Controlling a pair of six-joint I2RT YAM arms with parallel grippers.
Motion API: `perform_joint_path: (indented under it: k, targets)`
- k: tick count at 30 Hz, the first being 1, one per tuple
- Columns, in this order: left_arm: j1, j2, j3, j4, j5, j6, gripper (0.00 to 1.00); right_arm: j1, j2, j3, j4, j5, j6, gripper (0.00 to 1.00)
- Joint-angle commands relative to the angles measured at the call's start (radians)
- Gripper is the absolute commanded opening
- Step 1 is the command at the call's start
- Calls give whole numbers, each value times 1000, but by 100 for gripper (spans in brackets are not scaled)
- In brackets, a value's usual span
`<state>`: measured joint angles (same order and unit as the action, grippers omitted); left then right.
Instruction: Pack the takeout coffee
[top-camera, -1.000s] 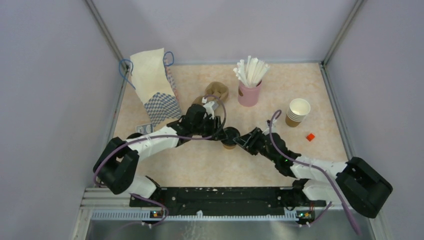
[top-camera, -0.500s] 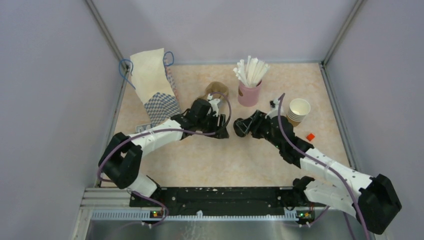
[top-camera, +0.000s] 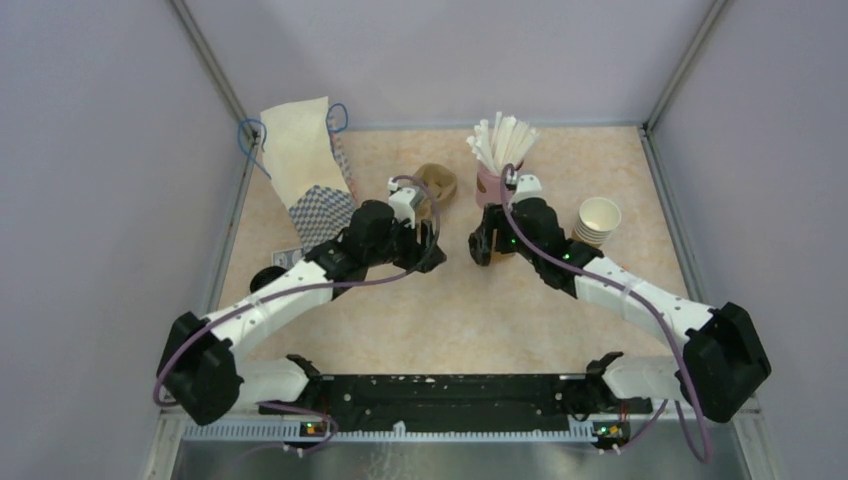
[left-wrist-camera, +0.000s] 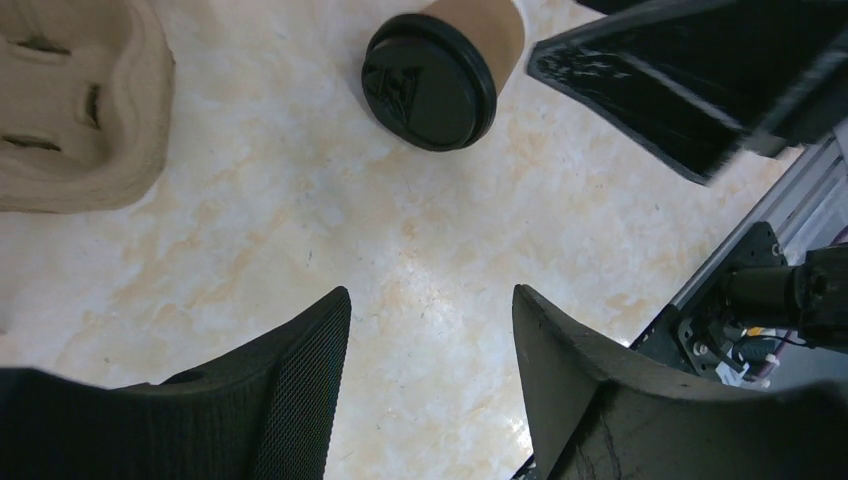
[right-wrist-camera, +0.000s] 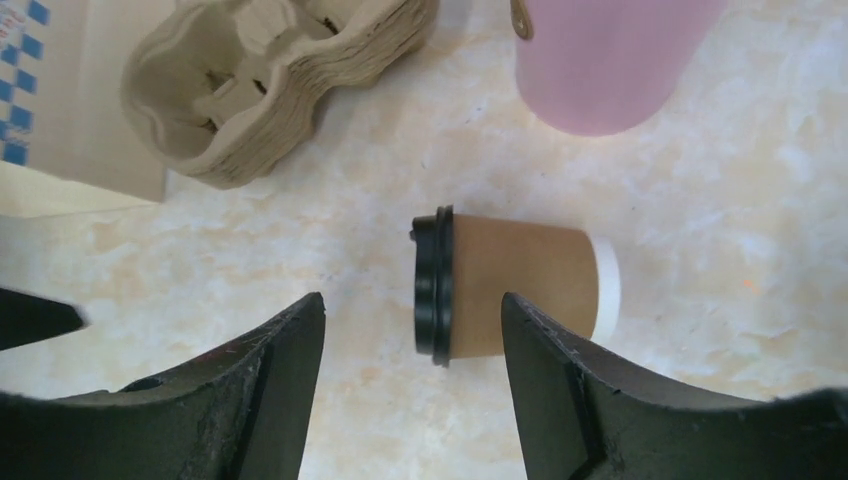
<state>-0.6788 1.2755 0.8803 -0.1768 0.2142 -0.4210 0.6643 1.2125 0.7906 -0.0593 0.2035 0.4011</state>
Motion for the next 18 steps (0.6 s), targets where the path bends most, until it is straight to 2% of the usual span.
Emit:
perform_joint_path:
  k: [1,5,6,8,9,14,18]
  targets:
    - [3,-113,-64,117,-50,24,67,1,100,115,-51,58,-146,63]
    - [4,-152,-79,122,-66,31,69,25,198,166,-55,67,-172,58]
    - [4,-157,-79,120,-69,37,74,34,218,173,-59,80,-175,57]
    - [4,-166,-81,116,-71,45,97,59,259,198,-84,122,-182,56]
    - [4,-170,-81,113,-71,48,99,72,281,209,-97,147,-188,55]
    - [4,-192,-92,107,-93,54,99,141,348,235,-151,299,-203,54]
    - [4,-220,-109,111,-117,61,99,152,346,223,-175,357,-177,43]
